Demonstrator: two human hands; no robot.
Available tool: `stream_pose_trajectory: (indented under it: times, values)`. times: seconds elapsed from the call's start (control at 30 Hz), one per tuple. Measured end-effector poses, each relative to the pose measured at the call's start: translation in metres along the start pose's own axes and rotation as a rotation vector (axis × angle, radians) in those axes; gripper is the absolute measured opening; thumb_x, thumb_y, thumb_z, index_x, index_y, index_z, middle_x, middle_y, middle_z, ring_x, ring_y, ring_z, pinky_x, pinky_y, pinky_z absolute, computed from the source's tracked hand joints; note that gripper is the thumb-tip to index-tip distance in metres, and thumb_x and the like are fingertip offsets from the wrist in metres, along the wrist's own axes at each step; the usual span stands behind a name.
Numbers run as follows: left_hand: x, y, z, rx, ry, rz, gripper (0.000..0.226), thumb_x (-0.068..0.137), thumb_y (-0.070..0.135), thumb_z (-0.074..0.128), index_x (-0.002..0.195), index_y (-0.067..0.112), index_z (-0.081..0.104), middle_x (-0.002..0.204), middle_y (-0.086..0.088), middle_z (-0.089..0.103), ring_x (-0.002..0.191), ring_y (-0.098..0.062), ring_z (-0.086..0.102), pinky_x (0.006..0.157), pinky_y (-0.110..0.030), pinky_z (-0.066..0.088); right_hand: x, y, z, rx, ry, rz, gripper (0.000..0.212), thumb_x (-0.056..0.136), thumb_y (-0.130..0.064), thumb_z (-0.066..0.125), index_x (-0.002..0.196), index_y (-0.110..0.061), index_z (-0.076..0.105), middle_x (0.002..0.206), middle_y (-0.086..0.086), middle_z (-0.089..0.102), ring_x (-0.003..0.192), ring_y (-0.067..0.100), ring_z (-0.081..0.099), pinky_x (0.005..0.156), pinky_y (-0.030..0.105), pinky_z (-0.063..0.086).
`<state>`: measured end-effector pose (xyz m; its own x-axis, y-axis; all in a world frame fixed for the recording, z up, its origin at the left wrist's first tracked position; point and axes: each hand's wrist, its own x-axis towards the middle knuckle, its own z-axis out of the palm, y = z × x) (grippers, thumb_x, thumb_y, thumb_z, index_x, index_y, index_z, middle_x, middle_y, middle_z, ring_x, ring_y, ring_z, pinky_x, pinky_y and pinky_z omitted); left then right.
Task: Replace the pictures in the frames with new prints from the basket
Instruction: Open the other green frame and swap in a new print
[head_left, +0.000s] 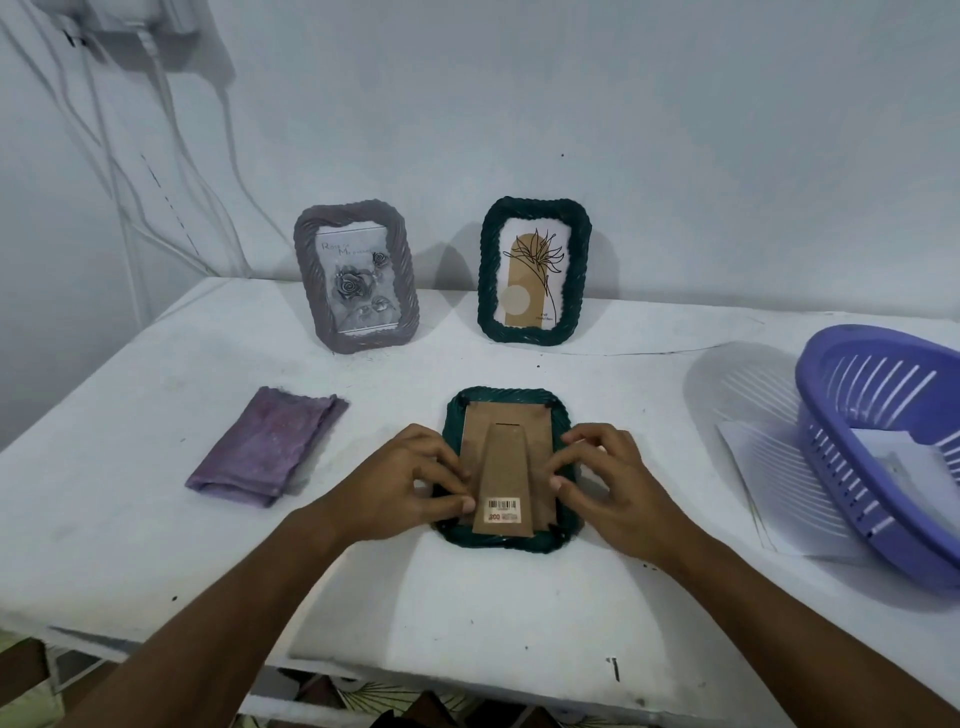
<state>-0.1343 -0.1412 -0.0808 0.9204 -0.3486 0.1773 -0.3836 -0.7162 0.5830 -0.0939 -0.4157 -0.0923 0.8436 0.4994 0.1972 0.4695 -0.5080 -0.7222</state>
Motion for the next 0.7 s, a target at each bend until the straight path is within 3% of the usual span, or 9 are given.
stream_pose_trajectory:
  times: [0.13,0.27,0.33,0.43,0.53,0.7]
  values:
    - [0.016,0.018,-0.003,0.028,0.063,-0.13,0.025,0.083,0.046,0.062,0.099,0.03,0.073,0.097,0.014,0.063,0.098,-0.004,0.048,0.083,-0.016,0.038,0.016,-0.006,-0.003,-0.113,0.071,0.274,0.035,0.088,-0.033,0.062,0.121,-0.026,0.054,0.096,-0.008,0.058,0.091,0.012,0.053,0.076,0.022,0.043]
    - [0.033,0.036,-0.001,0.025,0.011,-0.198,0.02,0.09,0.032,0.061,0.107,0.026,0.07,0.095,0.013,0.059,0.087,-0.001,0.051,0.073,-0.007,0.035,0.028,-0.018,-0.004,-0.128,0.024,0.411,0.036,0.087,-0.025,0.063,0.122,-0.019,0.054,0.082,-0.003,0.069,0.073,0.011,0.063,0.072,0.029,0.054]
    - [0.039,0.042,-0.002,0.02,-0.042,-0.217,0.023,0.091,0.03,0.059,0.112,0.024,0.068,0.1,0.013,0.062,0.086,0.002,0.053,0.071,-0.004,0.035,0.03,-0.023,-0.006,-0.093,0.039,0.464,0.039,0.085,-0.024,0.065,0.122,-0.019,0.053,0.082,-0.003,0.069,0.071,0.011,0.064,0.067,0.024,0.052]
    - [0.045,0.048,-0.007,-0.029,-0.062,-0.267,0.028,0.093,0.031,0.056,0.118,0.023,0.065,0.112,0.005,0.067,0.091,-0.003,0.056,0.077,-0.012,0.04,0.032,-0.03,-0.013,0.123,0.118,0.561,0.038,0.082,-0.024,0.067,0.118,-0.02,0.057,0.084,-0.003,0.069,0.073,0.01,0.064,0.059,0.02,0.047]
    - [0.048,0.056,-0.013,-0.126,-0.011,-0.314,0.029,0.094,0.038,0.053,0.12,0.029,0.063,0.11,0.01,0.063,0.095,-0.005,0.057,0.074,-0.012,0.042,0.033,-0.049,-0.024,0.398,0.205,0.541,0.023,0.086,-0.02,0.065,0.109,-0.018,0.065,0.087,-0.001,0.07,0.073,0.013,0.067,0.06,0.025,0.051]
    - [0.047,0.068,-0.031,-0.572,0.148,-0.532,0.029,0.089,0.053,0.052,0.11,0.037,0.062,0.107,0.003,0.066,0.094,-0.019,0.065,0.073,-0.042,0.06,0.038,-0.083,-0.026,0.586,0.269,0.431,0.015,0.089,-0.018,0.06,0.096,-0.024,0.071,0.093,-0.006,0.071,0.084,0.014,0.061,0.067,0.027,0.047]
